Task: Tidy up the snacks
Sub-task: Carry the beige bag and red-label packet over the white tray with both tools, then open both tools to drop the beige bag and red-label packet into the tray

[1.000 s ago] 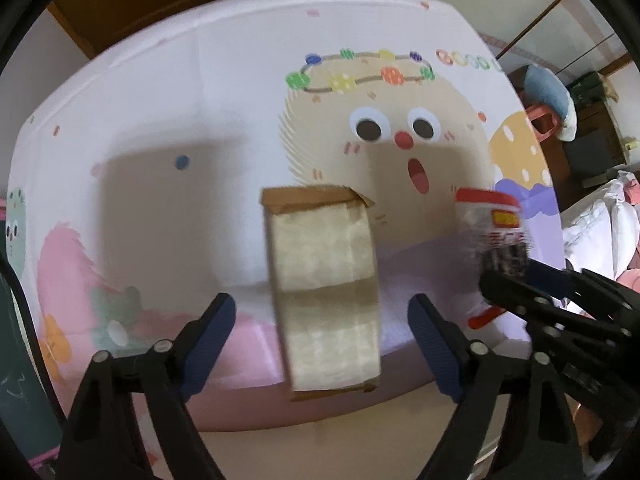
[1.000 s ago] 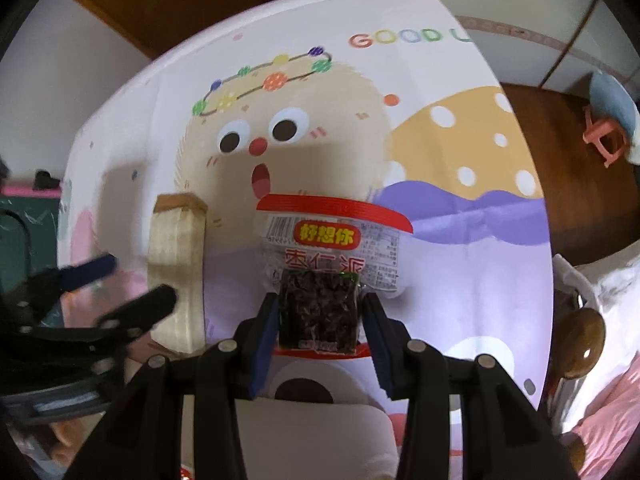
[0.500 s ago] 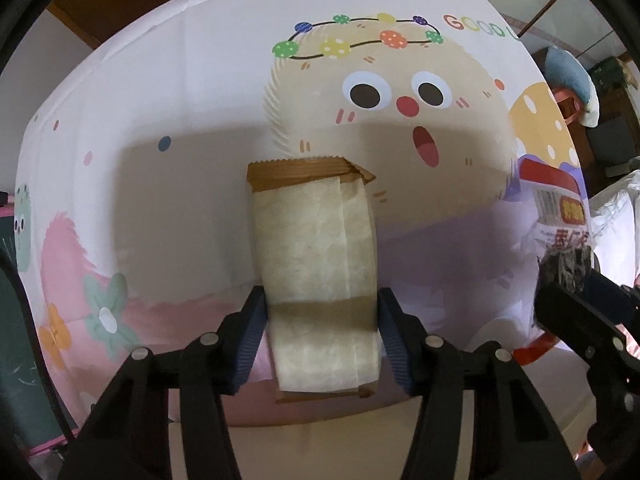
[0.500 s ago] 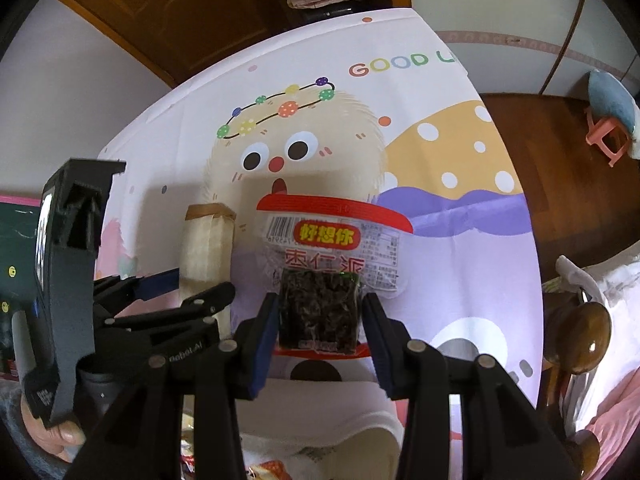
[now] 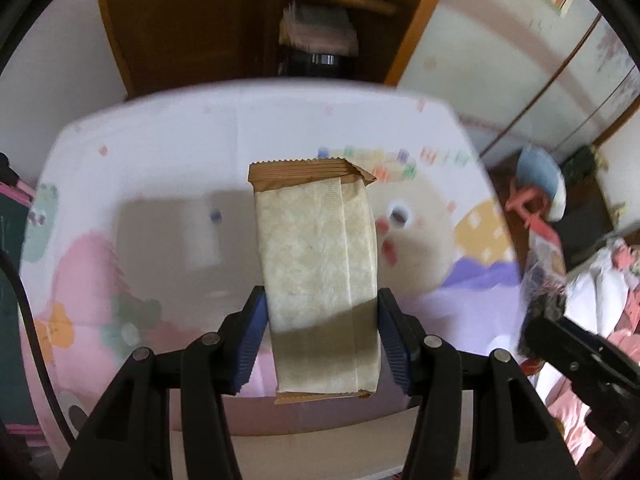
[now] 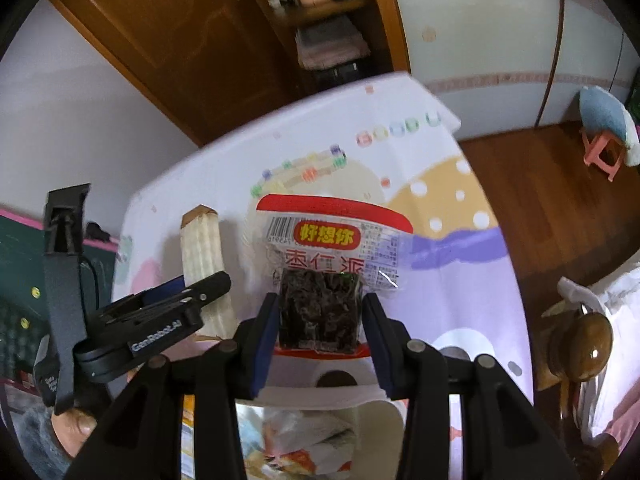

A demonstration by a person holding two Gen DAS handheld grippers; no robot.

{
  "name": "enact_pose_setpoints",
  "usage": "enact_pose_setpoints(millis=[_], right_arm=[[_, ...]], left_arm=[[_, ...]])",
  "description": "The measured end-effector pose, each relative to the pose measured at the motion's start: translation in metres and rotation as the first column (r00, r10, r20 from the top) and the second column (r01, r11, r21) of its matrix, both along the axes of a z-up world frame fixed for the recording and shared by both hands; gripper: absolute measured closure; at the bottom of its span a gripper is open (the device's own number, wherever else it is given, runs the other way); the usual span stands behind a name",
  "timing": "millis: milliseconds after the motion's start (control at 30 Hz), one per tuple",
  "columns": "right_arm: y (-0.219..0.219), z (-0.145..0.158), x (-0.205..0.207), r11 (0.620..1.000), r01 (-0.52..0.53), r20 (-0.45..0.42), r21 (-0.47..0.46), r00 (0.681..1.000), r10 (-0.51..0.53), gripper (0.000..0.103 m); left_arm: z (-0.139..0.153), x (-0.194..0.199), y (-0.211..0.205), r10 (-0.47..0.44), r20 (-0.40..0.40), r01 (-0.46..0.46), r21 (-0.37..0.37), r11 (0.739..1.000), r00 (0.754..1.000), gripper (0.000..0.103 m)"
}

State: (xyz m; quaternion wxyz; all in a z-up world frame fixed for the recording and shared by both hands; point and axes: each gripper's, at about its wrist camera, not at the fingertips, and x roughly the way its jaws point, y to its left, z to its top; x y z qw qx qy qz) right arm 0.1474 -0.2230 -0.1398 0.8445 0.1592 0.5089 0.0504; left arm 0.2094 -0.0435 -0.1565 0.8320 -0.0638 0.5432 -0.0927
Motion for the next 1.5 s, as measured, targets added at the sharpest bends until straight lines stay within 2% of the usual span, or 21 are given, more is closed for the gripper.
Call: enact_pose_setpoints(millis=[133, 267, 333, 467, 600, 767, 933, 1100, 1133, 1167, 1233, 1500], right_arm=[[0.001, 0.032, -0.014, 1.000, 0.000, 0.081, 0.018, 0.997, -0.002, 0.061], [0.012, 0.071, -0.044, 0.999, -0.038, 0.176, 0.013, 0.984, 0.035, 0.061], [0.018, 0.083, -0.059, 0.998, -0.058, 0.209, 0.001, 0.976, 0.056, 0.061], [0.034, 0.101, -0.098, 0.994, -0.106, 0.257, -0.037, 0.960, 0.112, 0.061], [0.046, 0.104, -0.131, 0.986, -0.145, 0.275, -0.078, 0.948, 0.161, 0.061], [0.063, 0.091, -0.164, 0.973, -0.174, 0.259, -0.150, 0.943, 0.209, 0.061], [0.082, 0.059, -0.188, 0.960, -0.206, 0.193, -0.190, 0.951, 0.243, 0.061], [0.094, 0.022, -0.195, 0.949, -0.231, 0.076, -0.216, 0.965, 0.252, 0.060], [0.095, 0.018, -0.196, 0.948, -0.230, 0.063, -0.219, 0.966, 0.249, 0.060], [0.095, 0.014, -0.199, 0.950, -0.229, 0.050, -0.213, 0.968, 0.244, 0.060], [0.095, 0.009, -0.204, 0.956, -0.231, 0.035, -0.180, 0.970, 0.240, 0.058], [0.102, 0.018, -0.228, 0.960, -0.208, 0.084, -0.187, 0.971, 0.226, 0.047]], left_arm=[[0.054, -0.023, 0.017, 0.023, 0.104, -0.015, -0.075, 0.997, 0.994, 0.051], [0.103, -0.042, 0.033, 0.010, 0.172, 0.014, -0.139, 0.990, 0.985, 0.050], [0.126, -0.064, 0.041, -0.007, 0.202, 0.038, -0.152, 0.988, 0.979, 0.050], [0.151, -0.109, 0.057, -0.055, 0.249, 0.090, -0.131, 0.987, 0.967, 0.050], [0.152, -0.161, 0.062, -0.099, 0.257, 0.122, -0.074, 0.990, 0.961, 0.050], [0.130, -0.214, 0.073, -0.141, 0.225, 0.147, -0.011, 0.989, 0.964, 0.050], [0.097, -0.245, 0.077, -0.132, 0.189, 0.130, 0.025, 0.991, 0.973, 0.050], [0.061, -0.255, 0.072, -0.116, 0.158, 0.095, 0.138, 0.986, 0.981, 0.049], [0.055, -0.257, 0.071, -0.113, 0.153, 0.090, 0.151, 0.984, 0.982, 0.041], [0.049, -0.261, 0.069, -0.115, 0.150, 0.090, 0.169, 0.982, 0.982, 0.026], [0.046, -0.267, 0.068, -0.113, 0.168, 0.081, 0.184, 0.980, 0.979, 0.016], [0.052, -0.287, 0.068, -0.093, 0.225, 0.050, 0.187, 0.981, 0.970, 0.014]])
